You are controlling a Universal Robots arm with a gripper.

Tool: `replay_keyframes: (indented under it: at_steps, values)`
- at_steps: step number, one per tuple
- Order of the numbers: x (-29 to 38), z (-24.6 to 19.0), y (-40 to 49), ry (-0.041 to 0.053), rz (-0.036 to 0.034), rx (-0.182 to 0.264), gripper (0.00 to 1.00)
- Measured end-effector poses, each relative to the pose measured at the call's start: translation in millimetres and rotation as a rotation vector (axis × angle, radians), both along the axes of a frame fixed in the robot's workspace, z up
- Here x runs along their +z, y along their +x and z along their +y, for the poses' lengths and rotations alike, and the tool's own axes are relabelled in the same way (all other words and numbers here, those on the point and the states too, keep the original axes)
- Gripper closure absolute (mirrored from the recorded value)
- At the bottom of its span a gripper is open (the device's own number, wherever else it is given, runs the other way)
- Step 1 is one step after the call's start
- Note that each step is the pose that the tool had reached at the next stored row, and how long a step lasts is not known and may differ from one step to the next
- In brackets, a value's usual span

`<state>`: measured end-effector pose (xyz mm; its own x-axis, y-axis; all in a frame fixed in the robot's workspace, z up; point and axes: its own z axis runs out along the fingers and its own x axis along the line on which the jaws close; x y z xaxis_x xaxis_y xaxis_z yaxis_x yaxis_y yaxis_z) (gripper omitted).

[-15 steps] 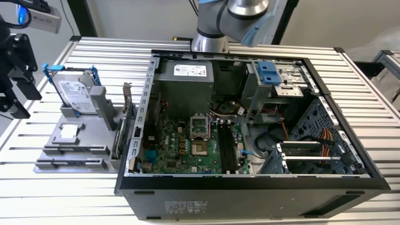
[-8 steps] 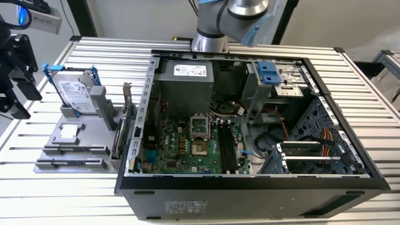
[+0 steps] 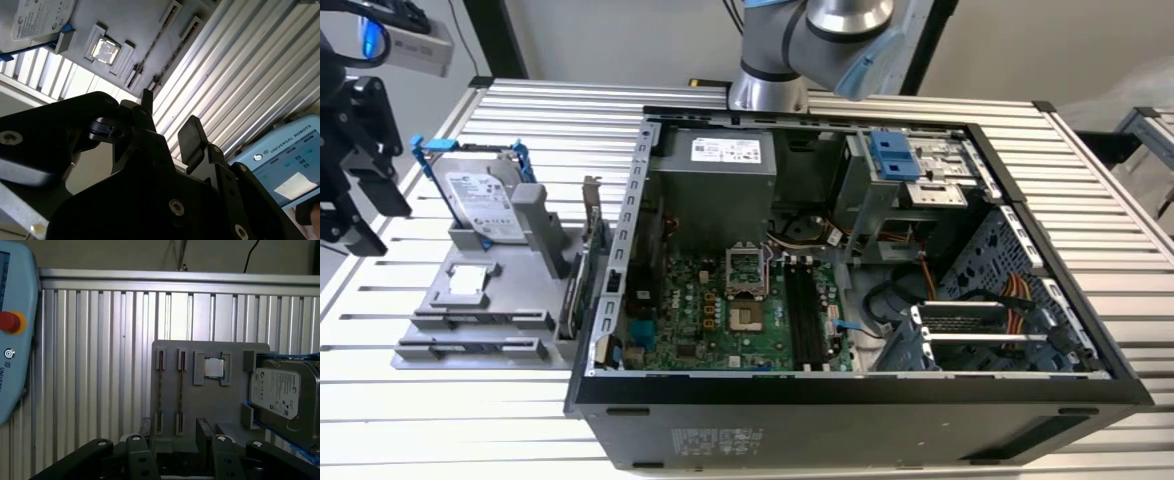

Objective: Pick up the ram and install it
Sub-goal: 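Pick up the ram and move it above insertion slot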

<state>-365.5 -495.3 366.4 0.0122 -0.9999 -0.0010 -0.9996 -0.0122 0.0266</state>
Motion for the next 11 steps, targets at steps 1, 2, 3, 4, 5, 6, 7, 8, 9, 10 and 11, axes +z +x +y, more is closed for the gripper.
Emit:
replay_keyframes:
  at_steps: [1,2,3,4,5,6,7,8,9,10,11]
  values:
    - [-0.4,0.0,0.0,0.0,0.0,0.0,0.0]
    - [-0.9,0.0,0.0,0.0,0.0,0.0,0.0]
    - [-1.3,0.0,0.0,0.0,0.0,0.0,0.0]
    - [-1.7,0.0,0.0,-0.0001,0.0,0.0,0.0]
    - [-2.1,0.0,0.0,0.0,0.0,0.0,0.0]
    - [-2.5,0.0,0.0,0.0,0.0,0.0,0.0]
    - [-2.9,0.0,0.0,0.0,0.0,0.0,0.0]
    - [-3.4,0.0,0.0,0.0,-0.0001,0.0,0.0]
    - [-3.8,0.0,0.0,0.0,0.0,0.0,0.0]
    - [-4.2,0.0,0.0,0.0,0.0,0.0,0.0]
    - [-4.6,0.0,0.0,-0.0001,0.0,0.0,0.0]
